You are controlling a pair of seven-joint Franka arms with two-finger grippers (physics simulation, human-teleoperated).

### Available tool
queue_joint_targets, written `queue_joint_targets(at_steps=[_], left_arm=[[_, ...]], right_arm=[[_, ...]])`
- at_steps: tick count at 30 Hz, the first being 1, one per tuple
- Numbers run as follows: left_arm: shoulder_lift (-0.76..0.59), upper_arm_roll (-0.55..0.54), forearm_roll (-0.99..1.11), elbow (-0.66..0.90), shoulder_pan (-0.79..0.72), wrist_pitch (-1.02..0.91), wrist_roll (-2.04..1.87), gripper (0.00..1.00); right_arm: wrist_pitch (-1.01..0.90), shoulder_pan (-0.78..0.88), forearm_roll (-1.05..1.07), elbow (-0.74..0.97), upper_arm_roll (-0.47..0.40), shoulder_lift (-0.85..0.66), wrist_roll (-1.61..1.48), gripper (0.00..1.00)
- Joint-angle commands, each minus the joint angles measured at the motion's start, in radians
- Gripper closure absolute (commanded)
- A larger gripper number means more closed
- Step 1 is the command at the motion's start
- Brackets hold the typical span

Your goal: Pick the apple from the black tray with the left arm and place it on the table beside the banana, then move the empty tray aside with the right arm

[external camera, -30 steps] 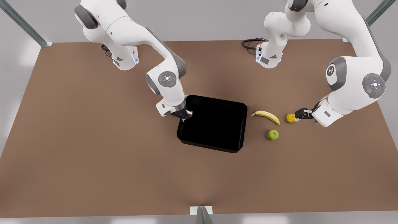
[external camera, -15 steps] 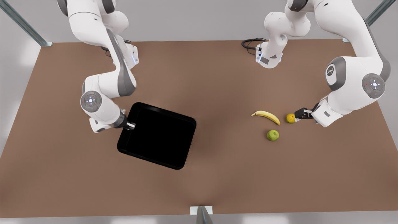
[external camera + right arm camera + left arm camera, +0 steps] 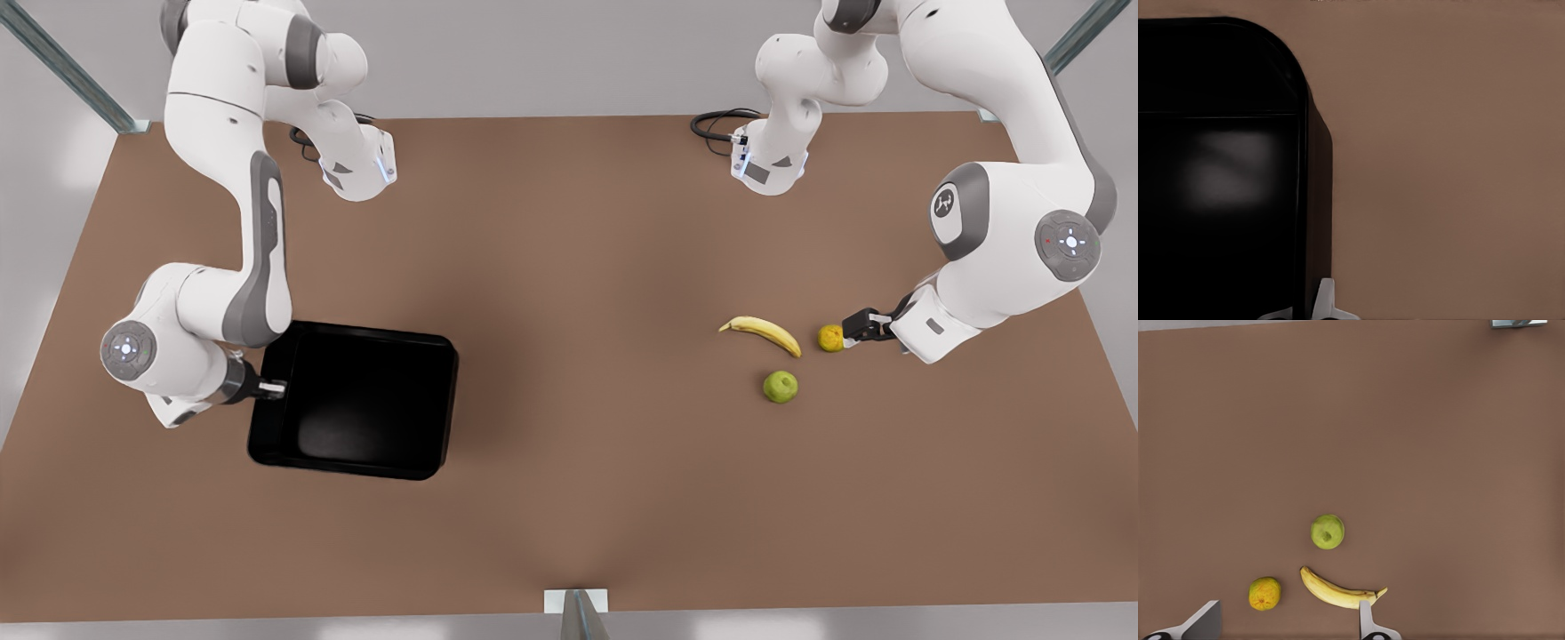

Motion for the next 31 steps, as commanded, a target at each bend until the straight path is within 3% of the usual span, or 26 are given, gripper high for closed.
queue_joint_targets(at_steps=[1,11,12,14,15,18,19,21,22,24,25,27,31], left_arm=[[-0.001,0.001,0.008,-0.001,0.0,0.001,-0.003,0.0],[-0.001,-0.003,0.042,-0.001,-0.006,0.006,-0.006,0.0],[-0.001,-0.001,0.043,-0.001,-0.006,0.006,-0.006,0.0],[0.002,-0.001,0.043,0.004,-0.006,0.006,-0.006,0.0],[0.005,-0.001,0.042,0.009,-0.006,0.007,-0.006,0.0],[0.017,-0.001,0.106,0.01,-0.057,0.007,-0.006,0.0],[0.019,-0.001,0.106,0.01,-0.064,0.007,-0.006,0.0],[0.019,-0.001,0.105,0.012,-0.064,0.007,-0.006,0.0],[0.019,-0.001,0.105,0.01,-0.064,0.007,-0.006,0.0],[0.019,-0.001,0.105,0.01,-0.064,0.007,-0.006,0.0],[0.019,-0.001,0.105,0.01,-0.064,0.007,-0.006,0.0],[0.019,0.001,0.105,0.01,-0.064,0.007,-0.006,0.0],[0.019,0.001,0.105,0.01,-0.064,0.007,-0.006,0.0]], right_arm=[[0.061,-0.006,0.077,0.001,-0.021,0.033,-0.639,0.89],[0.085,-0.023,0.083,0.019,-0.029,0.139,-0.636,0.86],[0.085,-0.023,0.083,0.021,-0.029,0.139,-0.63,0.68],[0.085,-0.023,0.12,0.023,-0.029,0.139,-0.631,0.09],[0.084,-0.021,0.136,0.023,-0.037,0.137,-0.633,0.0],[0.026,-0.006,0.114,0.058,-0.029,0.065,-0.547,0.0],[-0.109,0.0,0.059,0.162,-0.018,0.051,-0.444,0.0],[-0.352,-0.033,0.019,0.363,0.049,0.05,-0.337,0.0],[-0.392,-0.114,-0.051,0.401,0.187,0.011,-0.292,0.0],[-0.384,-0.329,-0.353,0.401,0.587,-0.097,-0.19,0.0],[-0.382,-0.418,-0.43,0.401,0.684,-0.125,-0.202,0.0],[-0.378,-0.527,-0.444,0.401,0.747,-0.131,-0.229,0.0],[-0.378,-0.526,-0.44,0.401,0.743,-0.139,-0.176,0.0]])
